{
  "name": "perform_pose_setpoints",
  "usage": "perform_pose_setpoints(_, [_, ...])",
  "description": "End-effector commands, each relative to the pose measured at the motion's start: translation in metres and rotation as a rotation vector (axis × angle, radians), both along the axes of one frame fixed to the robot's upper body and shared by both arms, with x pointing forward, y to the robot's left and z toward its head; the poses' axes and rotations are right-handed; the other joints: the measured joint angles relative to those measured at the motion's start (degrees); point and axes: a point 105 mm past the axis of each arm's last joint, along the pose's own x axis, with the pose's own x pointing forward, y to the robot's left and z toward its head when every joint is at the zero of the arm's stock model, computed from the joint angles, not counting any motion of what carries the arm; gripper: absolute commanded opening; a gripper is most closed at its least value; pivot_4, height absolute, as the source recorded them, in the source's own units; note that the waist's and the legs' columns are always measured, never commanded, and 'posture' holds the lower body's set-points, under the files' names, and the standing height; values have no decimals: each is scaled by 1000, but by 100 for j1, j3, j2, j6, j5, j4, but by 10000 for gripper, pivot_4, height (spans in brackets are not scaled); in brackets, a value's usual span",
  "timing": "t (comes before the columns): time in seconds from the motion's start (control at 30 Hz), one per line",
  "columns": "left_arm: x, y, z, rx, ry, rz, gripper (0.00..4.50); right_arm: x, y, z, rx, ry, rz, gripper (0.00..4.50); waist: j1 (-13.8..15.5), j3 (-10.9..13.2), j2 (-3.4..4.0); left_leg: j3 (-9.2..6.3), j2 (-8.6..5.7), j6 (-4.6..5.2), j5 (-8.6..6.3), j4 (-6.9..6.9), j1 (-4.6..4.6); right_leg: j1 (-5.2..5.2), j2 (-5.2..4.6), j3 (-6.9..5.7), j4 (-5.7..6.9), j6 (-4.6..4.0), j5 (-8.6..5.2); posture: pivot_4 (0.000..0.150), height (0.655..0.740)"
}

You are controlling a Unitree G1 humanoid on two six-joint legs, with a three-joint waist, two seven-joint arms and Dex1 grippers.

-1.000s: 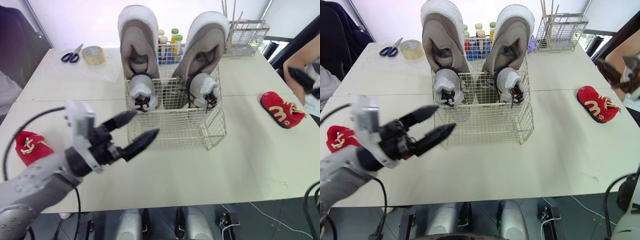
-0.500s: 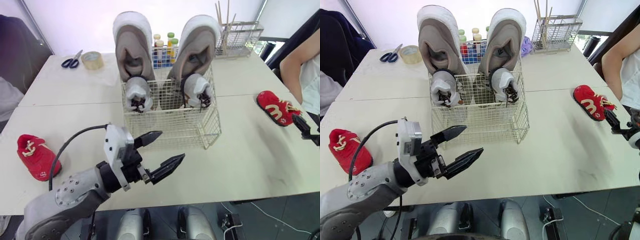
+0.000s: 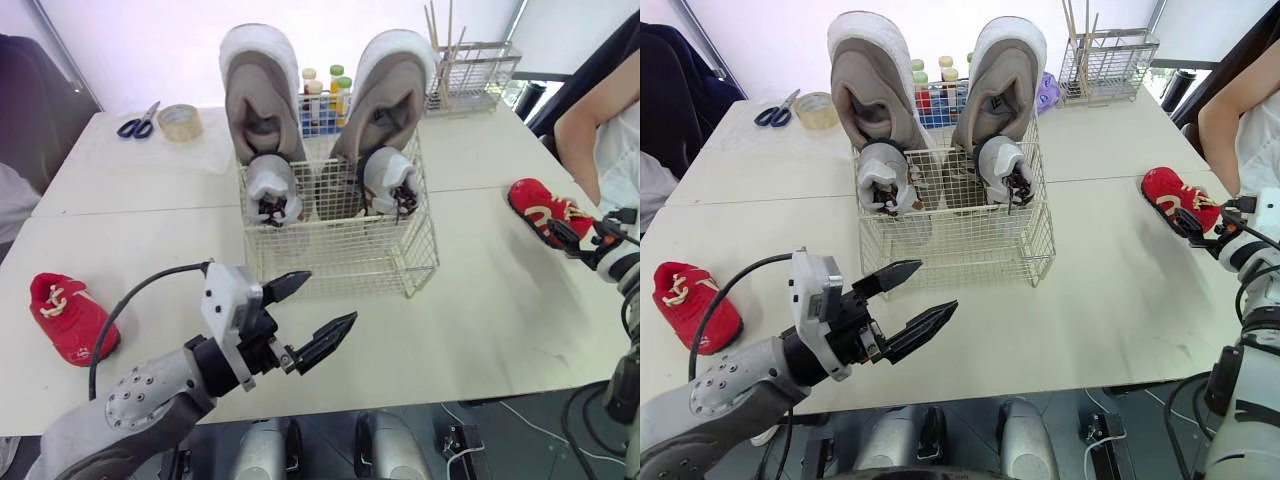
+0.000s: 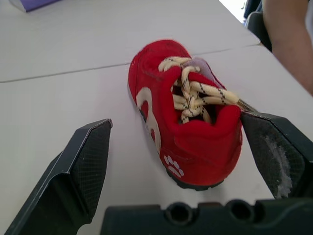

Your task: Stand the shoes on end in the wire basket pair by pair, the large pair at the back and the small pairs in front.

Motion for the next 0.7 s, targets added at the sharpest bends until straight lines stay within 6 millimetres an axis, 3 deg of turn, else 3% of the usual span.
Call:
perform_pose_setpoints(0.03, [-3, 2, 8, -7, -45, 11, 44544, 0, -3, 7, -31, 10, 3, 45000, 1, 0, 0, 0, 0, 0, 0, 0, 0, 0, -1, 0, 0, 0, 0, 1500, 7400])
perform_pose_setpoints(0.17, [-2, 5, 6, 4, -42, 27, 44544, 2, -8, 5, -31, 11, -63, 45000, -8, 0, 0, 1, 0, 0, 0, 0, 1, 0, -2, 0, 0, 0, 0, 1500, 7400])
perform_pose_setpoints(0.7, [0, 10, 2, 37, -29, 73, 44544, 16, 6, -5, -51, 6, -89, 45000, -9, 0, 1, 1, -2, -1, 0, -3, 1, -1, -6, -1, 0, 0, 0, 1500, 7400])
